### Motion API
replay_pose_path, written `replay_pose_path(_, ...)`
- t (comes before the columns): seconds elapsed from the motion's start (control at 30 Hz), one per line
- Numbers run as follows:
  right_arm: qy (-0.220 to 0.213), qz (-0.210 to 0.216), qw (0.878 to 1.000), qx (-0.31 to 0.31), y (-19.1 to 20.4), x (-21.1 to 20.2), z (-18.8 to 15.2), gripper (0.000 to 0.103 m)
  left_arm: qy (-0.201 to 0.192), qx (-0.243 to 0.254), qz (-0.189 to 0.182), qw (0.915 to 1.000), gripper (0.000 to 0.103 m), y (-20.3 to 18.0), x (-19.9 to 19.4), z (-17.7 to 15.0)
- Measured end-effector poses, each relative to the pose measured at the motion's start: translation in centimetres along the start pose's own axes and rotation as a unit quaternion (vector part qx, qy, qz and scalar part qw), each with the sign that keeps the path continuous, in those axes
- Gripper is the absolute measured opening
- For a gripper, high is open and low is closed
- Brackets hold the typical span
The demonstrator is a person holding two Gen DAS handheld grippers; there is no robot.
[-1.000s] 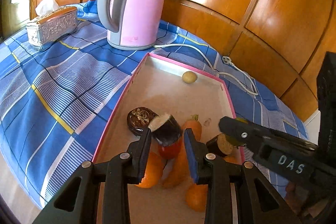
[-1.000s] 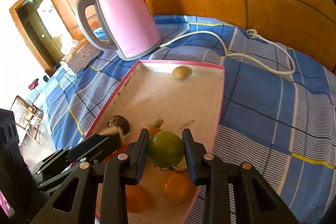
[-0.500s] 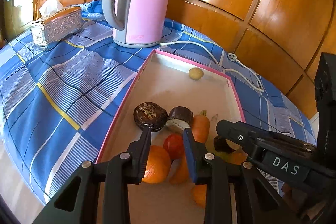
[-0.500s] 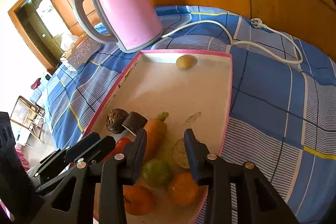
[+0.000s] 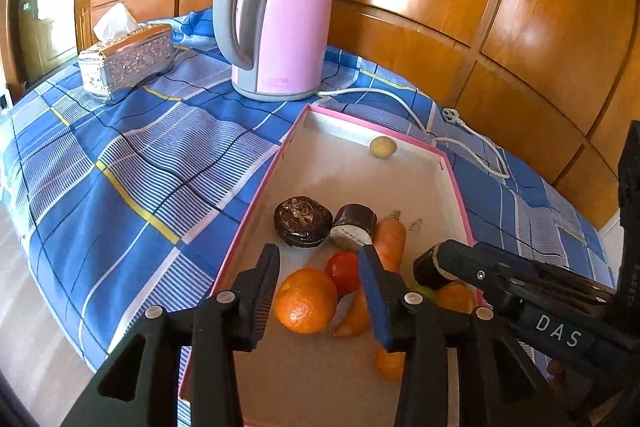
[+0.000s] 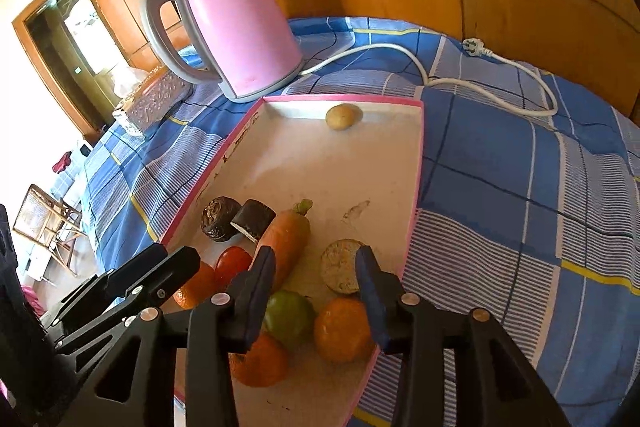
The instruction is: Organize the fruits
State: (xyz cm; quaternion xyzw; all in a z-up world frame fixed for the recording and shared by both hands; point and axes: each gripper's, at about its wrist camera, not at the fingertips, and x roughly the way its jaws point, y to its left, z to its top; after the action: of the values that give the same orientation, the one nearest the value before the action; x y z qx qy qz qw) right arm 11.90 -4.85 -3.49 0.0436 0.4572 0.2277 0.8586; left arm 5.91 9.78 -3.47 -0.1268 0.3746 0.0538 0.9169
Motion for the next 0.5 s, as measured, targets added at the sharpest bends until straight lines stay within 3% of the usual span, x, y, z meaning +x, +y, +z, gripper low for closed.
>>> replay_pose_path(0.3,-0.026,-0.031,0.999,-0.005,0.2,-2.0,-1.2,0.044,-0.022,0.007,0.013,0.9997,0.053,-0.1,-2.0,-0.5)
replay_pose_path(0.43,-0.033,-0.047,0.998,-0.006,0.1,-2.7,-2.3,0.045,-0.035,0.015,0.018,0.9991,0.063,-0.4,-2.9,-0.8)
replay_pose_path(0.5,-0.035,-0.056,0.998,-0.004,-0.1,-3.0,-2.9,0.050,-0.042,0.019,0.025,0.9986,0.067,-0.5,-3.5,-1.1)
